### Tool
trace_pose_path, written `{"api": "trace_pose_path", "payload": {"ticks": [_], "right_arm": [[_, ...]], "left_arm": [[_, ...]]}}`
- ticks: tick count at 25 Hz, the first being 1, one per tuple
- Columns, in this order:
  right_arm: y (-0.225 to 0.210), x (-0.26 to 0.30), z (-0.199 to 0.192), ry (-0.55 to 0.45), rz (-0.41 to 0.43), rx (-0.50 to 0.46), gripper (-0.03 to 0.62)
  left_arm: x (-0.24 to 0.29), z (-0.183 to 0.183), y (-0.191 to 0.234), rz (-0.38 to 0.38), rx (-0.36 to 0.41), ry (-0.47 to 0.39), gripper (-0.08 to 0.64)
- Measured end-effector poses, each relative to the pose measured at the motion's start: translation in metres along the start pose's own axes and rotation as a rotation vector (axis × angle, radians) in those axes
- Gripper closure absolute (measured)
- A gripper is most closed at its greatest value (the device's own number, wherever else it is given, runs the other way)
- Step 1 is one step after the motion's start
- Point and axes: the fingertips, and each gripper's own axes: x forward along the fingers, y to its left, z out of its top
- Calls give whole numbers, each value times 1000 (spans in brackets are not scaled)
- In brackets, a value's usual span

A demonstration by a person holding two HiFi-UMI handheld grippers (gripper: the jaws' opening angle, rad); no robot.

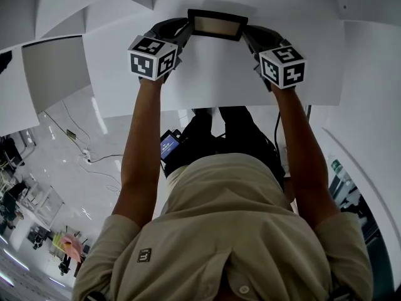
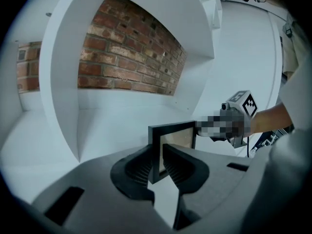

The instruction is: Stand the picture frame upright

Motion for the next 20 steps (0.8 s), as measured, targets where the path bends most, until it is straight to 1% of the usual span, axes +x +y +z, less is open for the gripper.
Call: {"api": "trace_pose_path", "payload": {"ticks": [4,10,20], "right_arm": [[10,-6,-12,-1,-4,-26,571],[21,-9,-15,0,-18,-57,569],[33,-12,-21,19,-29,-110,569]], "left_arm": [[-7,1,-7,9,23,-41,494],[-19,-4,-12,17,41,-74,494],[-29,-25,-17,12,70,-57,494]]}}
